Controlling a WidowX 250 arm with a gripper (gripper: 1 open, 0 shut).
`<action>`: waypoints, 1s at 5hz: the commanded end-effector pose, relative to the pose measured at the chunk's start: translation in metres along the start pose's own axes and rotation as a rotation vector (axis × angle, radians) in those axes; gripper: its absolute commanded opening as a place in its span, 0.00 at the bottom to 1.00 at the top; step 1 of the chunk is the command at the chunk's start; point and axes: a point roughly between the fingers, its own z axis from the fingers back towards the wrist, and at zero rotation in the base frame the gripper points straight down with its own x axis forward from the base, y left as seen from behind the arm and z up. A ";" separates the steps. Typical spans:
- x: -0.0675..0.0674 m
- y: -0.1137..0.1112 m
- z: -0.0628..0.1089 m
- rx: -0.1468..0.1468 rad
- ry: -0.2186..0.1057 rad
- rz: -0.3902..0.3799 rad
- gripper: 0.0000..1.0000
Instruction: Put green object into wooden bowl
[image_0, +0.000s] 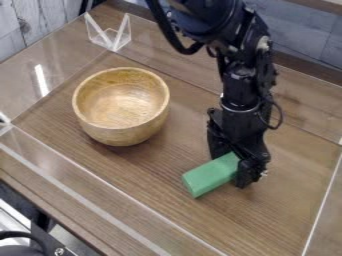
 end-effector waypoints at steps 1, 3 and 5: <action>0.005 0.002 0.014 0.008 -0.048 -0.001 0.00; 0.003 0.001 0.034 0.011 -0.069 -0.029 0.00; -0.007 0.023 0.089 0.043 -0.107 -0.029 0.00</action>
